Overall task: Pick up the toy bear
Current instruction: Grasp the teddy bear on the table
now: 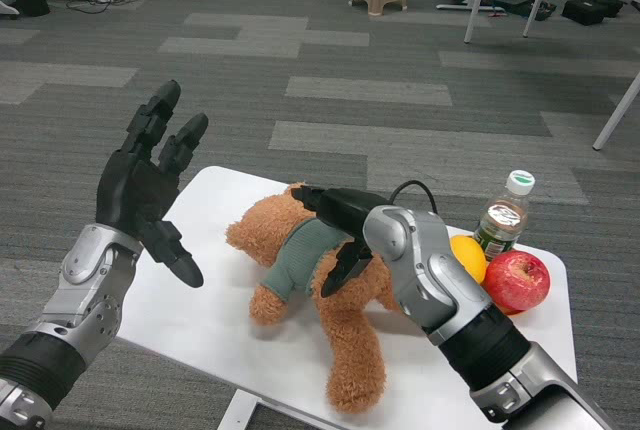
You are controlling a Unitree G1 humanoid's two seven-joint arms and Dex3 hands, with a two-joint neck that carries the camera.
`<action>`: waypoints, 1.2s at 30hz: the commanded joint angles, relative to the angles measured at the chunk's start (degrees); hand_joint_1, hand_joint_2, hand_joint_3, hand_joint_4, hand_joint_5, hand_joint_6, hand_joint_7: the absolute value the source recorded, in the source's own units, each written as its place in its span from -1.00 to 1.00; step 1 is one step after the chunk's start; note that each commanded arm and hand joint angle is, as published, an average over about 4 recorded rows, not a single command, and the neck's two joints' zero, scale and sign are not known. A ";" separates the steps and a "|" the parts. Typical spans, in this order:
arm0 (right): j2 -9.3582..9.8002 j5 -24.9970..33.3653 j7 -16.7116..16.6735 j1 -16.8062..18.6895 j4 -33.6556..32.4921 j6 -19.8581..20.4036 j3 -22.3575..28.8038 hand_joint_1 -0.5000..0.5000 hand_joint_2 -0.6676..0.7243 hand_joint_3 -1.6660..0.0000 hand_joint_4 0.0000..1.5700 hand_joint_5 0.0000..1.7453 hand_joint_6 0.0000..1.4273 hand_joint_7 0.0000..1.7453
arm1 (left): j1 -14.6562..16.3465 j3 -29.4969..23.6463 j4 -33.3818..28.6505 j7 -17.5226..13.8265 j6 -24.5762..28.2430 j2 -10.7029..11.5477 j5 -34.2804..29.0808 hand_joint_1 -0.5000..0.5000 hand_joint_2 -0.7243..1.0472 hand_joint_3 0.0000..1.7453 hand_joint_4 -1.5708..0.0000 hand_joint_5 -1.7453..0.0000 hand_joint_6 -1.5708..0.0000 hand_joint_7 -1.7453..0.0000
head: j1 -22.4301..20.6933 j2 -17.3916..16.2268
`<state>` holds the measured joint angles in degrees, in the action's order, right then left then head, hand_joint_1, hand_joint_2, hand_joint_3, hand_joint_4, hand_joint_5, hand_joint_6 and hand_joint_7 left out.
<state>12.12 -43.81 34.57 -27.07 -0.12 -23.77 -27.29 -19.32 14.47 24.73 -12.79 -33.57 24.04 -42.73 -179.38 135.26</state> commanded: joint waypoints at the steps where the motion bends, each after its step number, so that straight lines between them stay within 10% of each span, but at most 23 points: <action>1: 0.98 -1.50 2.48 -1.32 0.10 -1.52 -0.87 -0.83 -0.82 0.81 -1.00 0.00 -1.00 -1.00 | -0.11 0.32 0.56 0.05 -0.36 0.57 -0.34 -0.96 -0.90 -0.93 1.00 0.59 1.00 0.84 | 0.00 0.13; 11: 0.85 -2.18 4.19 -1.16 7.15 -2.14 -1.20 -0.83 -0.82 0.81 -1.00 0.00 -1.00 -1.00 | -0.11 0.41 0.93 -0.04 -0.36 0.48 -0.43 -0.96 -0.90 -0.90 1.00 0.59 1.00 0.84 | -0.56 0.60; 24: -4.16 -2.75 2.92 -7.20 34.49 -1.37 -3.95 -0.94 -0.73 0.81 -1.00 0.06 -1.00 -1.00 | -0.26 1.11 1.84 -0.04 -0.65 0.48 -0.67 -0.96 -0.90 -0.90 1.00 0.65 1.00 0.84 | -1.45 1.95; 36: -5.00 -2.69 -2.93 -3.75 36.51 0.32 -5.20 -0.69 -0.32 0.98 -1.00 0.00 -1.00 -0.92 | -0.70 2.23 2.08 -0.04 -0.87 0.64 -1.13 -0.96 -0.90 -0.90 1.00 0.65 1.00 0.84 | -1.73 2.48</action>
<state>6.90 -46.94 31.20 -34.93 34.47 -23.61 -32.10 -19.41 16.49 26.51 -12.88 -33.89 24.15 -43.36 -181.10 137.77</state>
